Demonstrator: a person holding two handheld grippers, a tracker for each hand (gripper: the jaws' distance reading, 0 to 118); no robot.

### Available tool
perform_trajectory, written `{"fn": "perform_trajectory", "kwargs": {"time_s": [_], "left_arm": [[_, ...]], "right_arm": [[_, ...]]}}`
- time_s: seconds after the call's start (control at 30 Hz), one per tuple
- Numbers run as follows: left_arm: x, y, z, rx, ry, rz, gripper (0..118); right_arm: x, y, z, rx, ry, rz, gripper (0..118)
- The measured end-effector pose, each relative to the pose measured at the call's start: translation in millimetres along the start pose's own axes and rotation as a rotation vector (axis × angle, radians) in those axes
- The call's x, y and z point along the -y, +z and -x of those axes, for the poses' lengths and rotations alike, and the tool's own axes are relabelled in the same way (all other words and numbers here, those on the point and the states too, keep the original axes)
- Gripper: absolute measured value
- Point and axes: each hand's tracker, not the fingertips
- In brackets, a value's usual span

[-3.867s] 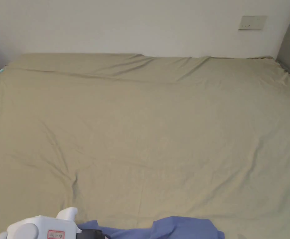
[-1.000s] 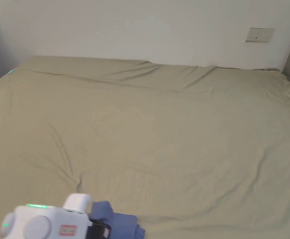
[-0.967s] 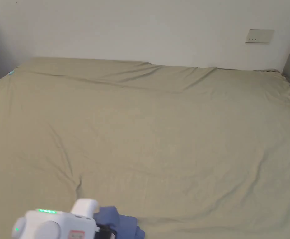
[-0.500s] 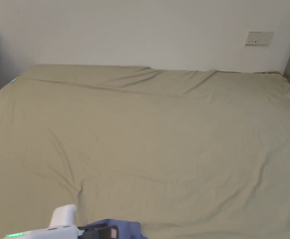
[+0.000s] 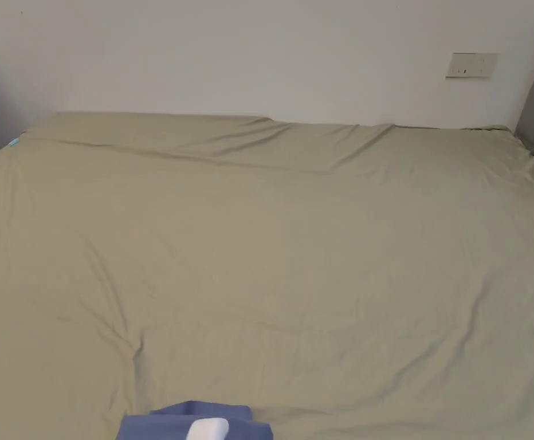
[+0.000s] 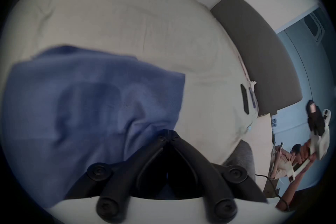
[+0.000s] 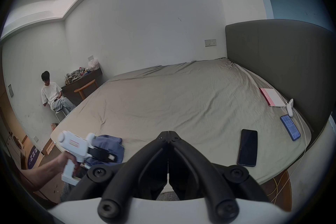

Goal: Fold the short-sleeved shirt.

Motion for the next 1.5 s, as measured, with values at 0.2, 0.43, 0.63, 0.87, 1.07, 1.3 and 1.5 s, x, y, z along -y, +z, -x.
{"fn": "perform_trajectory", "kwargs": {"time_s": [0.2, 0.43, 0.63, 0.87, 1.07, 1.3, 1.5], "left_arm": [[1, 4, -10, -0.008, -0.039, -0.015, 2], [-6, 162, 19, 0.224, 0.038, -0.314, 113], [-5, 227, 115, 0.011, 0.176, -0.375, 113], [-6, 197, 167, 0.068, 0.329, -0.271, 113], [-26, 114, 192, 0.179, 0.325, -0.012, 114], [-34, 65, 168, 0.399, 0.388, 0.07, 117], [-16, 86, 153, 0.231, 0.325, -0.027, 25]], "right_arm": [[-6, -1, 12, -0.03, 0.02, -0.002, 8], [-19, -52, 71, -0.206, 0.117, 0.02, 8], [24, -167, 164, -0.45, 0.211, 0.25, 8], [134, -286, 193, -0.429, 0.32, 0.685, 8], [124, -277, 176, -0.466, 0.2, 0.642, 8], [129, -273, 174, -0.469, 0.191, 0.617, 8], [127, -271, 177, -0.473, 0.202, 0.601, 8]]}}
